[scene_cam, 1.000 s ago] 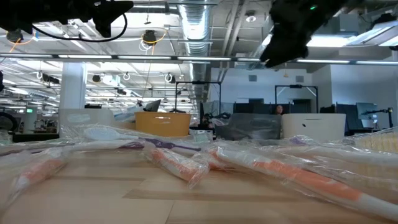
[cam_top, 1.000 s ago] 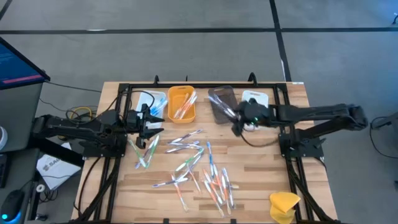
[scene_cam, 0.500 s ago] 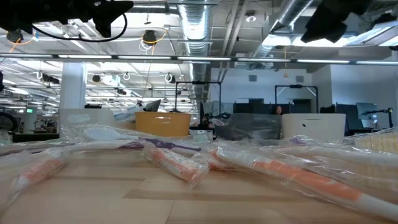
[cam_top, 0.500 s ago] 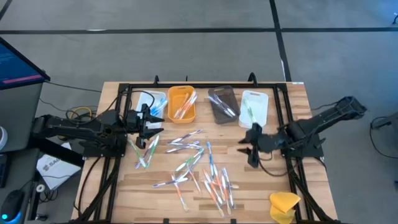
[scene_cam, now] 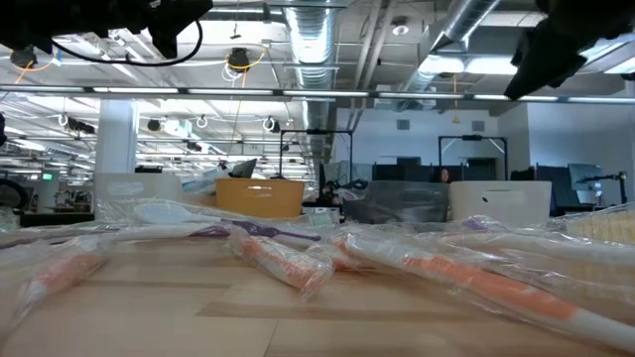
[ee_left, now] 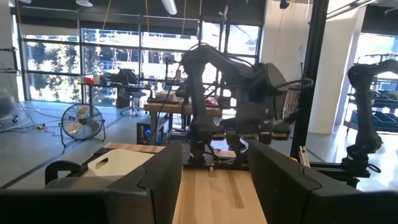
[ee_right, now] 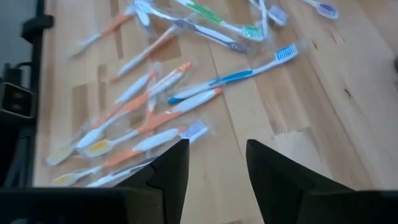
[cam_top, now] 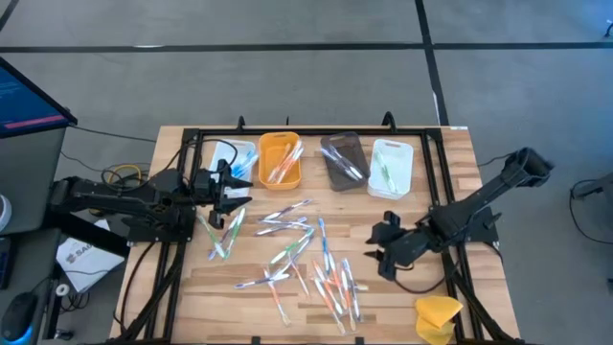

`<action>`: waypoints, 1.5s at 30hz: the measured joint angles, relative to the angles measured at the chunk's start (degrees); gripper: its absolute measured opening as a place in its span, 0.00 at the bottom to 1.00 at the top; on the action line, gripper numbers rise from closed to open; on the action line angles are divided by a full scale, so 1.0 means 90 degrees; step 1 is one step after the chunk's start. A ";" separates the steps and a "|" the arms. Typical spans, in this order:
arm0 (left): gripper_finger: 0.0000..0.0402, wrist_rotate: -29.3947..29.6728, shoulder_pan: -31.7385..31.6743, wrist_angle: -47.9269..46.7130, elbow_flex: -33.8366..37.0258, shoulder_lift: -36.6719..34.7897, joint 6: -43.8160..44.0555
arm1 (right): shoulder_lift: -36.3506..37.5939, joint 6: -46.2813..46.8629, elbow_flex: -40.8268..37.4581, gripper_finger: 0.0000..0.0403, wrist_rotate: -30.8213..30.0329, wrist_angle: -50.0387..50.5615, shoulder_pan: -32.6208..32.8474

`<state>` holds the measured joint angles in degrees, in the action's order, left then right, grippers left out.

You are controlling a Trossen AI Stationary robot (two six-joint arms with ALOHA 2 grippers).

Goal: Pick & Place Toothbrushes
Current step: Put the green toothbrush into right white the bin

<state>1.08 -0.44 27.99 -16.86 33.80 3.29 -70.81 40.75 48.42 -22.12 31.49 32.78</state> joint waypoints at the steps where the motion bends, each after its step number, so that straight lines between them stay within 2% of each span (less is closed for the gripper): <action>1: 0.44 0.0000 0.0002 0.0000 0.0000 0.0001 0.0000 | -0.0098 0.0000 0.0000 0.39 0.0001 -0.0045 -0.0029; 9: 0.44 0.0000 0.0001 0.0010 0.0000 0.0000 0.0000 | -0.0636 -0.0021 0.0000 0.43 0.0001 -0.0408 -0.0358; 19: 0.44 -0.0002 0.0001 0.0045 0.0000 -0.0001 0.0000 | -0.0711 -0.0022 0.0002 0.50 0.0006 -0.0613 -0.0579; 33: 0.44 -0.0002 0.0000 0.0041 0.0000 0.0001 -0.0002 | -0.0711 -0.0023 0.0002 0.50 0.0005 -0.0982 -0.0576; 45: 0.44 -0.0002 0.0002 0.0041 0.0000 0.0001 -0.0002 | -0.0711 -0.0243 0.0002 0.49 -0.0023 -0.0974 -0.0953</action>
<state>1.06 -0.43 28.36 -16.86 33.80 3.27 -77.21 38.57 48.45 -22.33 22.72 24.21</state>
